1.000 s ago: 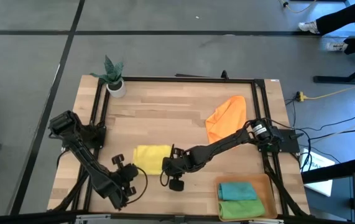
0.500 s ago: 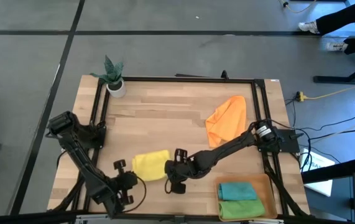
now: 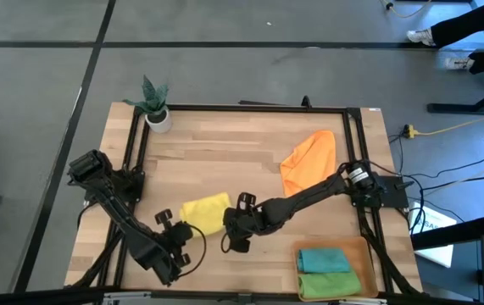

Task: Roll microfiber towels into tight, uniform cylinder then place into a basket
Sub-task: Roll the yellow microfiber towel

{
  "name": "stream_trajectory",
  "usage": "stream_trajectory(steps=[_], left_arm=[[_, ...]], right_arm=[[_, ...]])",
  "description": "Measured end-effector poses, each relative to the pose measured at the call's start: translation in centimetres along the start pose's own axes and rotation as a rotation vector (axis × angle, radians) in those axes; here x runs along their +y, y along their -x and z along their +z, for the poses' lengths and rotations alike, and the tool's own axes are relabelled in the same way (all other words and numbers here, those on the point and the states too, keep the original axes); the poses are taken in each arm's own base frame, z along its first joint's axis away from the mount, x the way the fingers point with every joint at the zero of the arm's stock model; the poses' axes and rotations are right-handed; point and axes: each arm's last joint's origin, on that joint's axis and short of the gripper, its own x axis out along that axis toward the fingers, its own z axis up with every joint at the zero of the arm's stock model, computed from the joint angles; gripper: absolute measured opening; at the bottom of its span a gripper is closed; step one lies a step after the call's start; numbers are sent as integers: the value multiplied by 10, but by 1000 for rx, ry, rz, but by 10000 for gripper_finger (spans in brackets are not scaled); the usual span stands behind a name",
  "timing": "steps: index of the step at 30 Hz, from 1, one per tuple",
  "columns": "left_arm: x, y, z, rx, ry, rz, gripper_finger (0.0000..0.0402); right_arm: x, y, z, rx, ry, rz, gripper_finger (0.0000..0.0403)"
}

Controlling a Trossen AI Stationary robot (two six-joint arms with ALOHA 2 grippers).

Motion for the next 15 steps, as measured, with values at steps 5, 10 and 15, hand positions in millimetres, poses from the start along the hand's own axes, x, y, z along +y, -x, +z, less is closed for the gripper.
stream_trajectory(steps=[5, 10, 15], left_arm=[[1, 0, -2, 45, 67, 5, 0], [2, 0, -2, 52, 78, 12, 0], [6, -8, -5, 72, 107, 39, 0]], right_arm=[[-17, -6, 7, 24, -26, 3, 10], [-33, -11, 14, 25, -22, 5, 10], [-47, -15, 20, 47, -34, 53, 10]])
